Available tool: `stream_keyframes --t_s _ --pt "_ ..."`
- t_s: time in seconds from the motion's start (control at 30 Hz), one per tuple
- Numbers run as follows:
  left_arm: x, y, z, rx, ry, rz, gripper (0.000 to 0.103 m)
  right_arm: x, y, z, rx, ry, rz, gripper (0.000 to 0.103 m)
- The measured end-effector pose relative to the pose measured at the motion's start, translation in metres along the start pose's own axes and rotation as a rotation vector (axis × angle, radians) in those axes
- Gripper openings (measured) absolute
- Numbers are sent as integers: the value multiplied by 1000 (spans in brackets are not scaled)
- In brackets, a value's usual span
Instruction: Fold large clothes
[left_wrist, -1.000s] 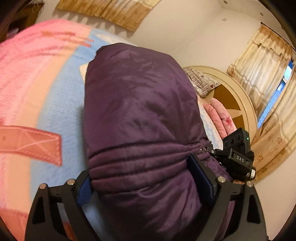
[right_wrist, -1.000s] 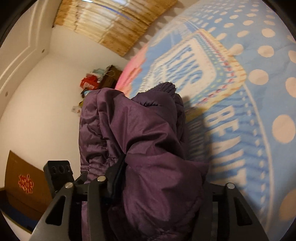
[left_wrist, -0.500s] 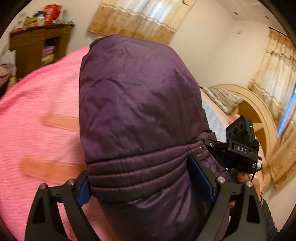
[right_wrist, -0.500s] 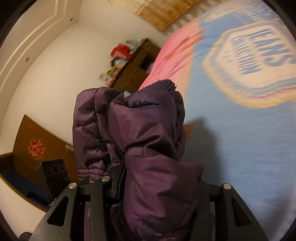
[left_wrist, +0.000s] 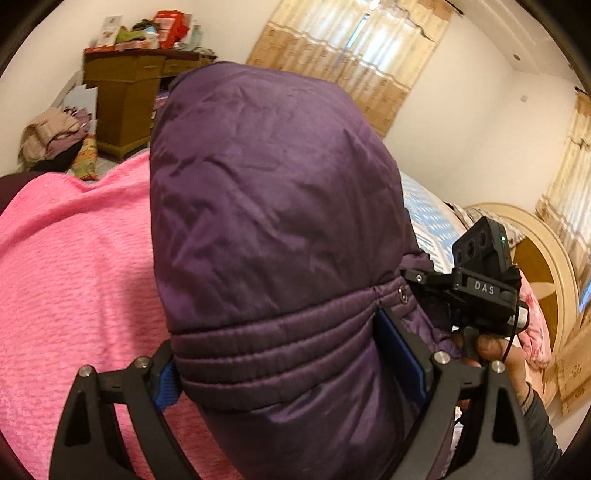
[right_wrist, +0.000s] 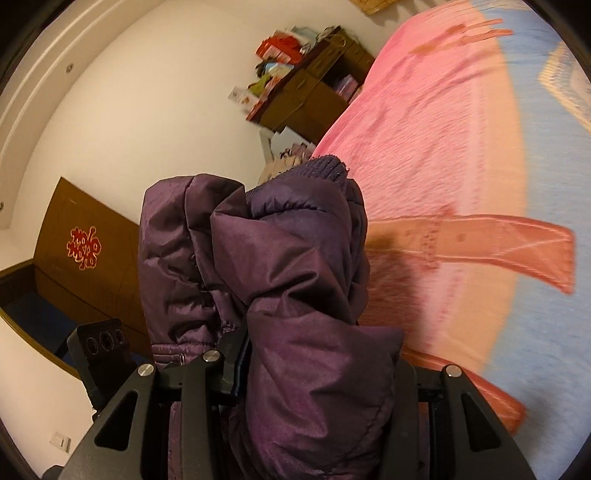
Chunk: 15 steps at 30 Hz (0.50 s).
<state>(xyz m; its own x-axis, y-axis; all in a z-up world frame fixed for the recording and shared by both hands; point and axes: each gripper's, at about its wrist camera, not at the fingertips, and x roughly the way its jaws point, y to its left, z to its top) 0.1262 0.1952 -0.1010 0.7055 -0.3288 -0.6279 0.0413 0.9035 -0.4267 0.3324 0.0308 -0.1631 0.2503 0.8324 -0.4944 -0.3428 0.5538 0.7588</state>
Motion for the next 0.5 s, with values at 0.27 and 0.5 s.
stream_keyframes --t_s 0.27,0.5 --pt "-9 32 0 -67 -2 19 94 53 15 12 -24 56 -7 44" --pt "12 72 -9 -166 39 0 103 90 13 20 -31 75 -69 44"
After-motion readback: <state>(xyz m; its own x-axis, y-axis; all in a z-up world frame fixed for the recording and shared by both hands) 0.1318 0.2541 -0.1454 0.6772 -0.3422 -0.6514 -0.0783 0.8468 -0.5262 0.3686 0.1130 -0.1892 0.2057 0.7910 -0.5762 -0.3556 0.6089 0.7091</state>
